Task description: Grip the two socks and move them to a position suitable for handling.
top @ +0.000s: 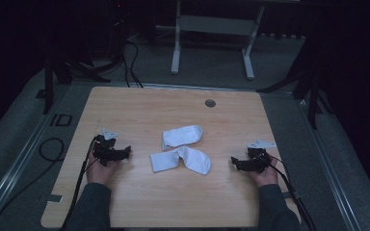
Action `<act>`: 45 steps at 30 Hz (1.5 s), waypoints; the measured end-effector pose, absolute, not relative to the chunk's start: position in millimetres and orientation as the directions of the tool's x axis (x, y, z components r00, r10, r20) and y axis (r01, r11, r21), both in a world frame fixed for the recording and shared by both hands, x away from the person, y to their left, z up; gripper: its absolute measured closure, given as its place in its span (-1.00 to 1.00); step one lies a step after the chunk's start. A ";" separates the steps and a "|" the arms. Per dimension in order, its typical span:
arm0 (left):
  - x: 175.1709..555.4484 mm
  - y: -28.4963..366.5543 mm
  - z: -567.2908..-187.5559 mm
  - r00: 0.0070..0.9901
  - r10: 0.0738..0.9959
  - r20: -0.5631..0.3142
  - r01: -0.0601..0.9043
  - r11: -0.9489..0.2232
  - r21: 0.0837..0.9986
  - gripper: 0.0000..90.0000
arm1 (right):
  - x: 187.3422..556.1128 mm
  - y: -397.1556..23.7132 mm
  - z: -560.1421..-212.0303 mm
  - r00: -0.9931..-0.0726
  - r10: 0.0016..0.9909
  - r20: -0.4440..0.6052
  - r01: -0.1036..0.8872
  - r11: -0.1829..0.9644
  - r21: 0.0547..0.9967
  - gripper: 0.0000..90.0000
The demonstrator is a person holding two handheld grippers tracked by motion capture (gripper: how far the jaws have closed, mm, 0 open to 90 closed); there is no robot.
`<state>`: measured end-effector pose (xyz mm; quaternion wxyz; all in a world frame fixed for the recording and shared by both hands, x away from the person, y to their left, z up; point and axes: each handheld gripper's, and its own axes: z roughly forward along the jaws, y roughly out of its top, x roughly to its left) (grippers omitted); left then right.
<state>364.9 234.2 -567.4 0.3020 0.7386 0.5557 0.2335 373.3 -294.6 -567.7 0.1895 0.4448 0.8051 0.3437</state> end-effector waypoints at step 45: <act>339.1 179.8 -520.8 0.484 0.873 -0.063 0.610 -0.285 0.740 1.00 | 373.1 -294.9 -567.6 -0.526 0.850 0.000 0.586 0.363 0.724 -0.69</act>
